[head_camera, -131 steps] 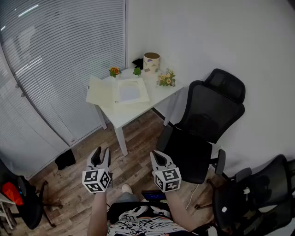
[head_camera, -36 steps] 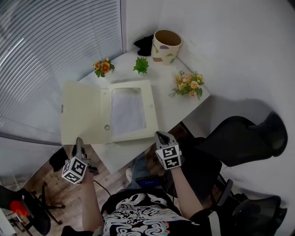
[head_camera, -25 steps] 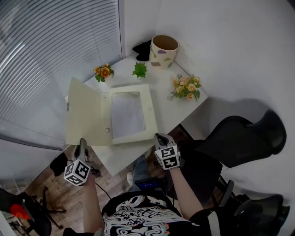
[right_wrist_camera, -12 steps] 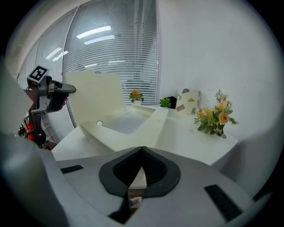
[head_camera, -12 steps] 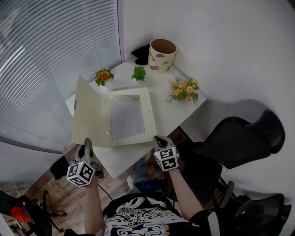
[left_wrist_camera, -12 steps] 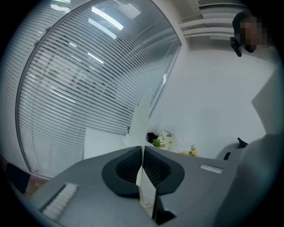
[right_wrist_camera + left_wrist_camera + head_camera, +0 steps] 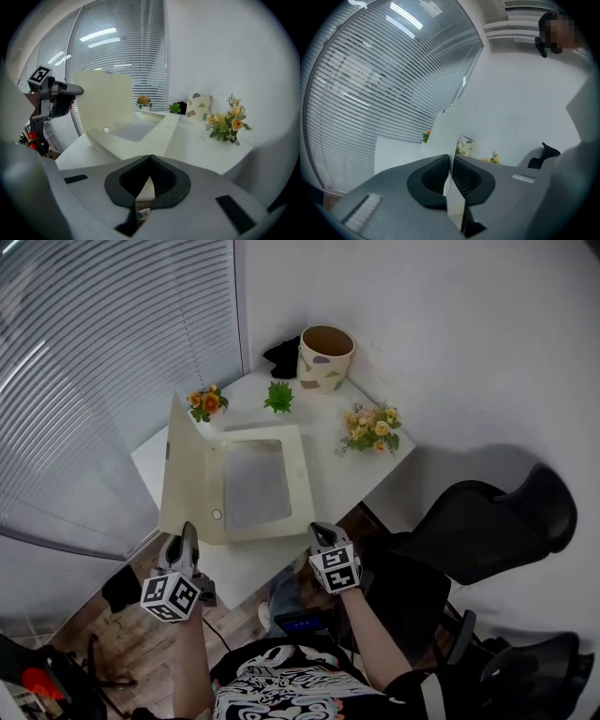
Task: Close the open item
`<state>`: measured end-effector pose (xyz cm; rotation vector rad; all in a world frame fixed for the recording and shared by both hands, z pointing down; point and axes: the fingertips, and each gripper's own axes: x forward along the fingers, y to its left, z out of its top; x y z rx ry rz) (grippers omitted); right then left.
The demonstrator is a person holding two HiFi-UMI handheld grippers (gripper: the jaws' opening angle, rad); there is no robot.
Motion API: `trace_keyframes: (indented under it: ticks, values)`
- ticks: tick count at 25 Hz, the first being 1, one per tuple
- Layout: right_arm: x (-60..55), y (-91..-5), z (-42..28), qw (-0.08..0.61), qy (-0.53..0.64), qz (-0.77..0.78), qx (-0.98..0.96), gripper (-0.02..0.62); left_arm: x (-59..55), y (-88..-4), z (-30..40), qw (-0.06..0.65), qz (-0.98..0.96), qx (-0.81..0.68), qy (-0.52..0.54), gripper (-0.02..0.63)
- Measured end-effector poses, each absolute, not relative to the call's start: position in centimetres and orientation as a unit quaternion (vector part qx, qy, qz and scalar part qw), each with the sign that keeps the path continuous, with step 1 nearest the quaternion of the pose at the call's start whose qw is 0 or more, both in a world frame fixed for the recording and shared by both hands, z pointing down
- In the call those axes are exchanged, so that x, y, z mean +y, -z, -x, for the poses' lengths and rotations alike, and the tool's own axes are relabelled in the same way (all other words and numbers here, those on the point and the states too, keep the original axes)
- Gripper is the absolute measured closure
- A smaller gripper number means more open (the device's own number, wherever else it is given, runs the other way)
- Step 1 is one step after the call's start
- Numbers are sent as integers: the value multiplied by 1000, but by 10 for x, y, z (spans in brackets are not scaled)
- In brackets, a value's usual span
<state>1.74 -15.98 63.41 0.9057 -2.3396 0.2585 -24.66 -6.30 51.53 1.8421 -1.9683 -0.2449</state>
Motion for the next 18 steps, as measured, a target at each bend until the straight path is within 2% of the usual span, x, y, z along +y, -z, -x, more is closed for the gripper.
trace_keyframes:
  ticks: [18]
  values:
    - [-159, -635, -16, 307, -102, -339, -884, 594, -87, -508, 200, 210, -720, -657, 79, 581]
